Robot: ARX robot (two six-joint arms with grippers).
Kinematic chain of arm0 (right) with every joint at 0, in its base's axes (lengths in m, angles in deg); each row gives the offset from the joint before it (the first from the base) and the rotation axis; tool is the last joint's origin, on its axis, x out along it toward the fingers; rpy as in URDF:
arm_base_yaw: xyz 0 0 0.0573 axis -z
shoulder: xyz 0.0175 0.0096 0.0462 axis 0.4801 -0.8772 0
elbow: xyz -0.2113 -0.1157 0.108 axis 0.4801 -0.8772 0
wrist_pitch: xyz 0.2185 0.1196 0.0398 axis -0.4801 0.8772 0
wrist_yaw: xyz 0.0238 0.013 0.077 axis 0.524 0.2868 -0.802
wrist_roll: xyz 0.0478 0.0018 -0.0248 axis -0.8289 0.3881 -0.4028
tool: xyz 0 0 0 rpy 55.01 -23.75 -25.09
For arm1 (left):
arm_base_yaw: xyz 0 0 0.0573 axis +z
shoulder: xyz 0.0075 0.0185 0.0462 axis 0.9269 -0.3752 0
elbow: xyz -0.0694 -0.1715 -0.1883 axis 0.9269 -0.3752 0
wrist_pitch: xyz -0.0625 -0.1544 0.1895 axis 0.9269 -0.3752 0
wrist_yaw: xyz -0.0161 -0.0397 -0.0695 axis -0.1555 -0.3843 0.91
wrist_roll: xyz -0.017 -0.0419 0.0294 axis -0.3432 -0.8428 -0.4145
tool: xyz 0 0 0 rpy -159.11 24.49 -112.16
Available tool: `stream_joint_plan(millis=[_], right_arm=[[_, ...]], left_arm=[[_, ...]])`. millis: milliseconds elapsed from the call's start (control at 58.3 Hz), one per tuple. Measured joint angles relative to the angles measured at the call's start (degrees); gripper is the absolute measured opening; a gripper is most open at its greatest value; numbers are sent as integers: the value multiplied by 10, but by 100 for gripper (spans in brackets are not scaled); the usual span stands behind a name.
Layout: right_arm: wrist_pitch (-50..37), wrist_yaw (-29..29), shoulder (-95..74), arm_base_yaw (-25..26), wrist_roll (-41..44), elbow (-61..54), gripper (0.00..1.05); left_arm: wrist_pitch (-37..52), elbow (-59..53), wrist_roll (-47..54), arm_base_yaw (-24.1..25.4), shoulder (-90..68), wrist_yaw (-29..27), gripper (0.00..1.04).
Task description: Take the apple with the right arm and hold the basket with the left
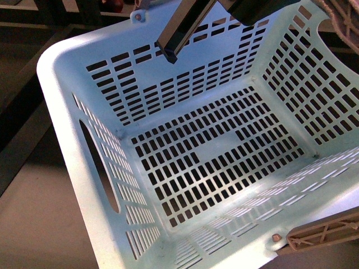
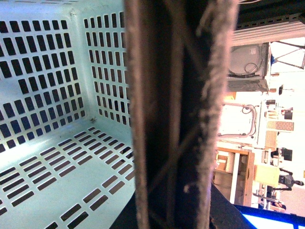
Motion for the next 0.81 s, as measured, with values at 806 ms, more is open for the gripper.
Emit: stream_joint_plan(millis=[806], right_arm=[[31, -39, 1, 16, -30, 19, 74]], left_arm=[[0, 0, 0, 0, 0, -1, 7]])
